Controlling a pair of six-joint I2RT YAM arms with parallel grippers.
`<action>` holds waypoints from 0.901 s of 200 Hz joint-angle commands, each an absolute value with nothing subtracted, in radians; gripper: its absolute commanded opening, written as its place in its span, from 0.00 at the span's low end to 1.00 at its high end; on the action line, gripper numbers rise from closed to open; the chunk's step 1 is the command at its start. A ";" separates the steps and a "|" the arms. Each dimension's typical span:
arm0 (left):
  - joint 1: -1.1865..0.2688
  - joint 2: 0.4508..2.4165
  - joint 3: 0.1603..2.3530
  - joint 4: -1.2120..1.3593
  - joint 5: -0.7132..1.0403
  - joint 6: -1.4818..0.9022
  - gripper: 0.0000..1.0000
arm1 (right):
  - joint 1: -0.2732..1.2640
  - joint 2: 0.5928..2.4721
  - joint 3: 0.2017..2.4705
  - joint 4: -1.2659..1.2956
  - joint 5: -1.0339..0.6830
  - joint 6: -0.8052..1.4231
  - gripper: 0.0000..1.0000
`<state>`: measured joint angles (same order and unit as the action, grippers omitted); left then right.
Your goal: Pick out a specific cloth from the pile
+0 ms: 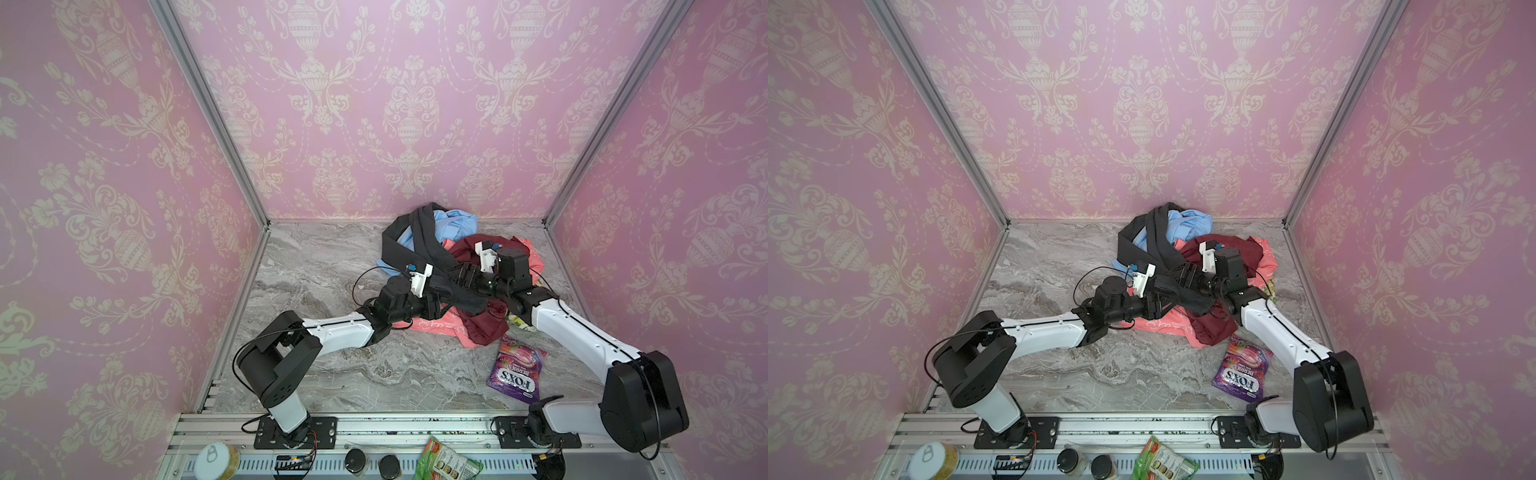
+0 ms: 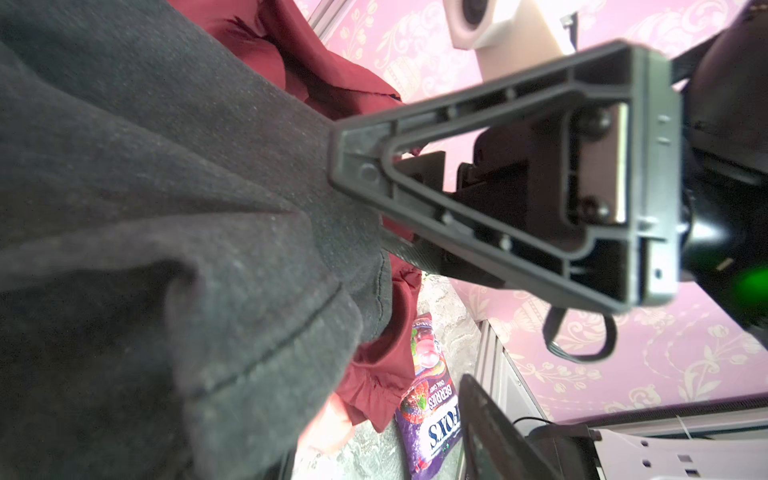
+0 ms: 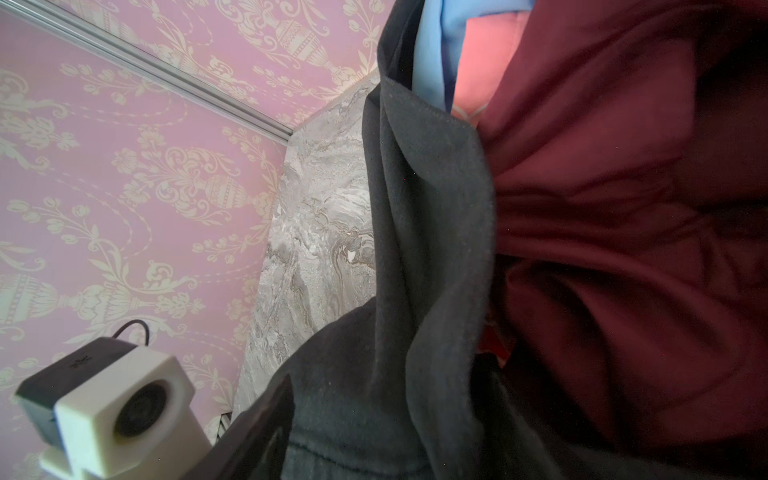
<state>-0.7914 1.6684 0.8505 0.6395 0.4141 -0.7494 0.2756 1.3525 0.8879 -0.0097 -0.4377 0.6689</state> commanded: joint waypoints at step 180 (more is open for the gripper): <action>-0.661 1.068 0.390 0.549 0.236 -0.767 0.58 | 0.549 1.579 1.282 -0.484 0.144 0.346 0.32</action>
